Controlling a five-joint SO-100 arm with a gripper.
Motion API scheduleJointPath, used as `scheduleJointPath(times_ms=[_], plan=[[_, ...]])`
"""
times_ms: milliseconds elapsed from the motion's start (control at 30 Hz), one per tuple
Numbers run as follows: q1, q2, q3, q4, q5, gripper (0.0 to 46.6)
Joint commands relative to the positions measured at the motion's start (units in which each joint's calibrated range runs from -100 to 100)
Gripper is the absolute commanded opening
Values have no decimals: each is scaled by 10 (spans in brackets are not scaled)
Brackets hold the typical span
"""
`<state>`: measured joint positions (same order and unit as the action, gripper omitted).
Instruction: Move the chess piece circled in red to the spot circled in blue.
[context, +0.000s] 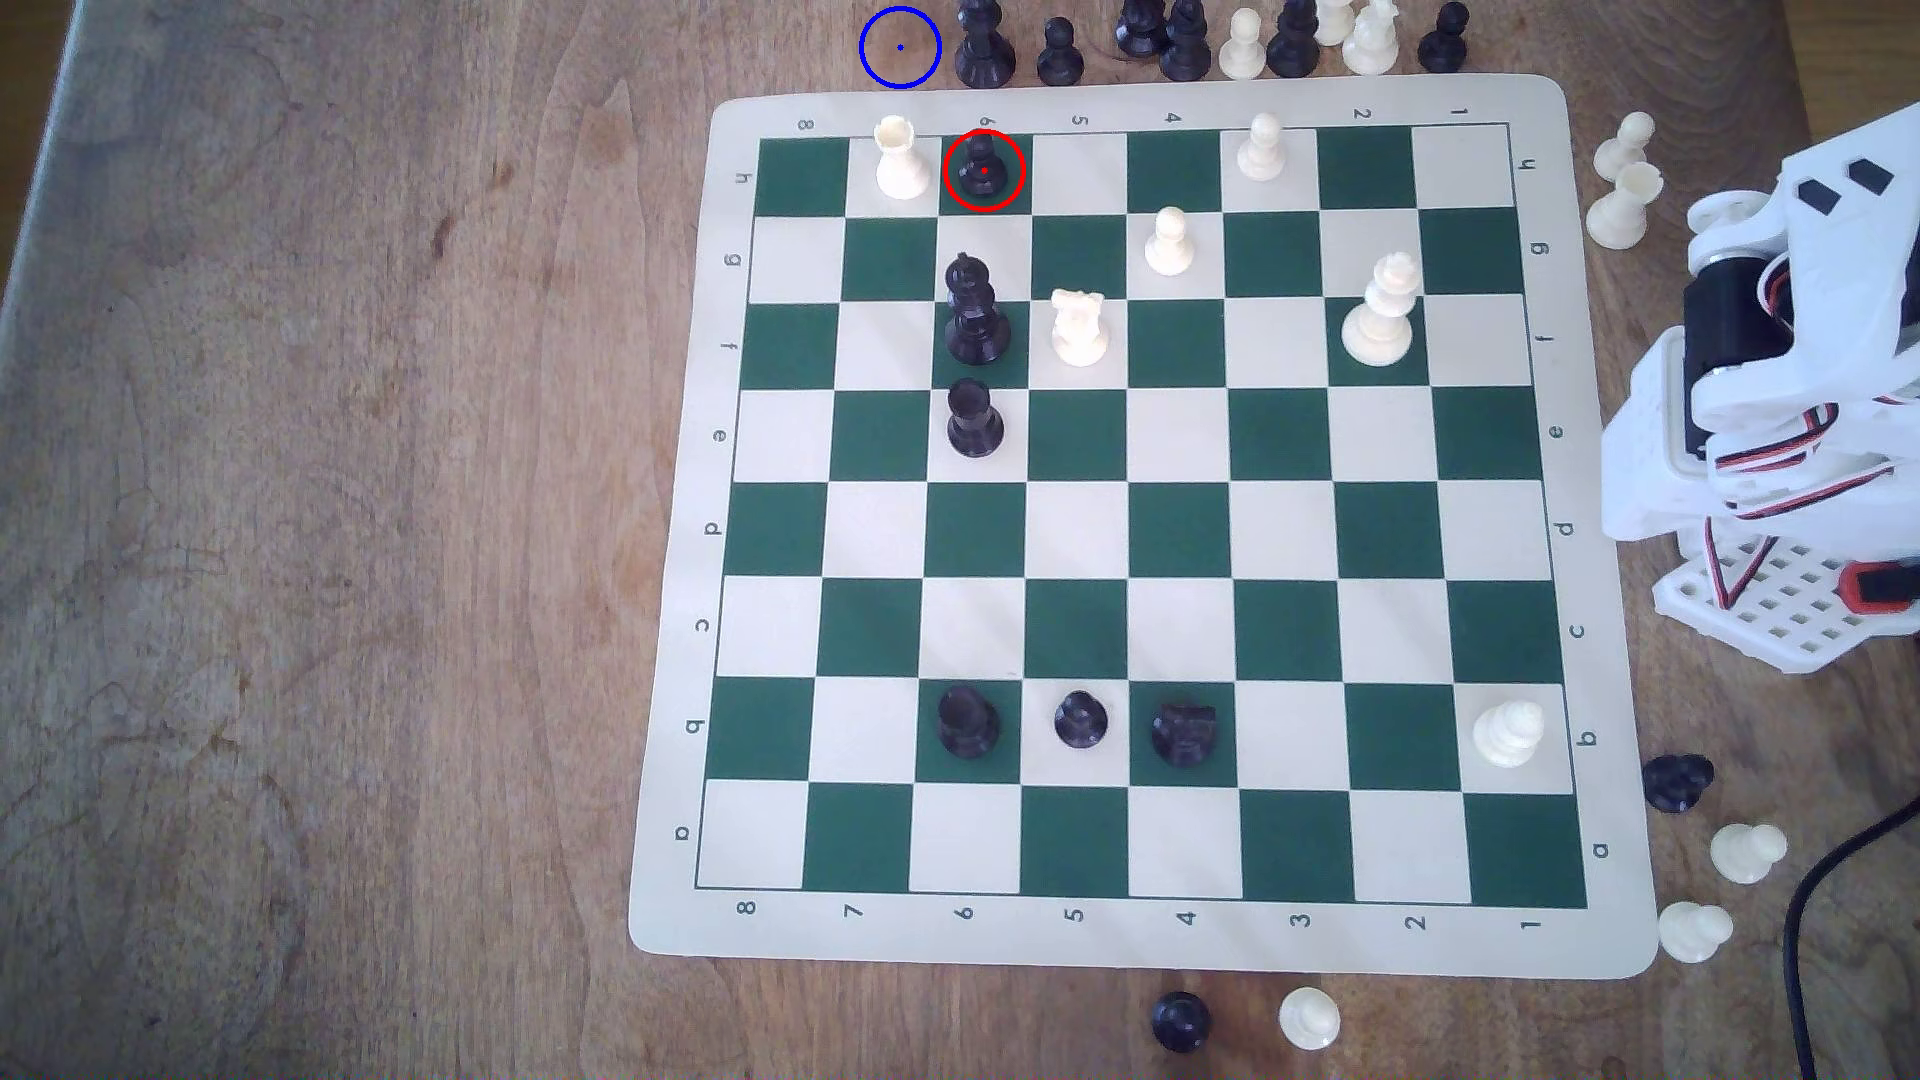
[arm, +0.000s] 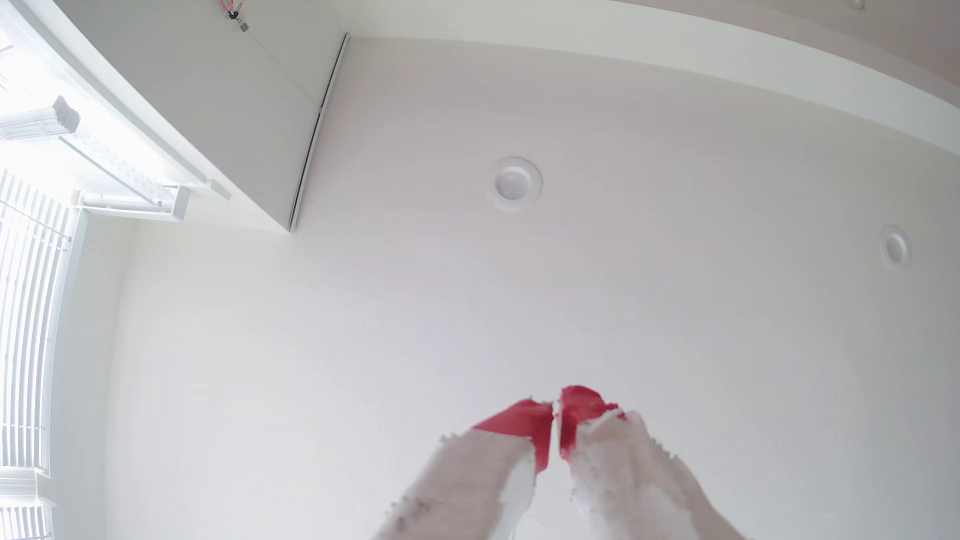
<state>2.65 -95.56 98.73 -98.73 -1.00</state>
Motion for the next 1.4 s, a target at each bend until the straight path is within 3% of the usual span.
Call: scheduleJointPath(times_ms=[0,233,400,533,600,833,867,900,967,1033,1167,1367], plan=[[36,-3,12,-9,2,2],[61,-3,-16,138,2,2],[89,-3,-121,470,-1,2],[119,-3,-143,615,1,2],[126,-3,-173,789,-2,2],[136,-3,-228,1037,-3,2],[140,-3,-237,1070,-3,11],[155,-2,-248,1121,-3,64],[176,6,-267,1194,7,77],[175,65,-310,1253,6,40],[165,173,-412,1334,-8,39],[171,316,-515,1448,-6,45]])
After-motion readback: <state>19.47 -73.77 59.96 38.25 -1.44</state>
